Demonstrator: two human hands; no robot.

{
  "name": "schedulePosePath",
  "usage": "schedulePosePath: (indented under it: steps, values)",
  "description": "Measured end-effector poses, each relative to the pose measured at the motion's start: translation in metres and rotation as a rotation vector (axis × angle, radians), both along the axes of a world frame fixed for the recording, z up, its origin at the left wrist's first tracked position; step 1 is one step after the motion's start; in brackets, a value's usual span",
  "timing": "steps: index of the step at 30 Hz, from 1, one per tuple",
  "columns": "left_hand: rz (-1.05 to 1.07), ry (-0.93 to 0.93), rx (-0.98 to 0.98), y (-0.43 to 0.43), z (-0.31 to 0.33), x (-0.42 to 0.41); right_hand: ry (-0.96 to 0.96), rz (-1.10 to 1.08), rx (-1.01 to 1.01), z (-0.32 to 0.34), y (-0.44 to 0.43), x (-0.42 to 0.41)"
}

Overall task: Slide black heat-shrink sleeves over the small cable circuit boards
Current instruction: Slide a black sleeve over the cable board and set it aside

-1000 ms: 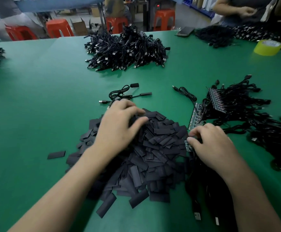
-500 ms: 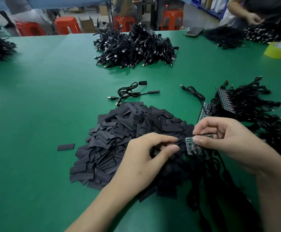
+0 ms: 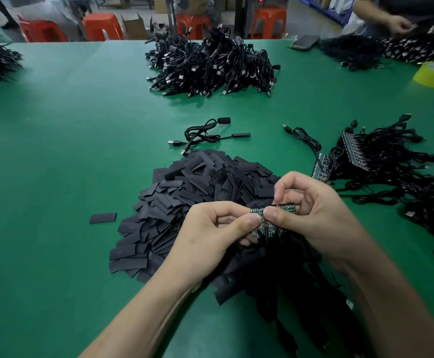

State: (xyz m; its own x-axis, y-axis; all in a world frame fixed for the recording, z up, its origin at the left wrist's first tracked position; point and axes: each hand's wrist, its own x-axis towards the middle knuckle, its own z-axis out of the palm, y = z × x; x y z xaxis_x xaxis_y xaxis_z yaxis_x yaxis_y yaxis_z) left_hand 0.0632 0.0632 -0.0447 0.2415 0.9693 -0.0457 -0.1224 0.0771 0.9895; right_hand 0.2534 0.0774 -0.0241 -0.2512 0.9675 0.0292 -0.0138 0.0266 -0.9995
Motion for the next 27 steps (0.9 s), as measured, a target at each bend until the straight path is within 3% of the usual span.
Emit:
schedulePosePath:
  steps: [17,27]
  values:
    - [-0.023,-0.129,-0.107,0.001,-0.001,-0.001,0.214,0.010,-0.049,-0.007,0.001,-0.007]
    - [-0.034,-0.195,-0.094,-0.002,0.001,0.005,0.331,0.154,-0.237,-0.006,0.007,0.026]
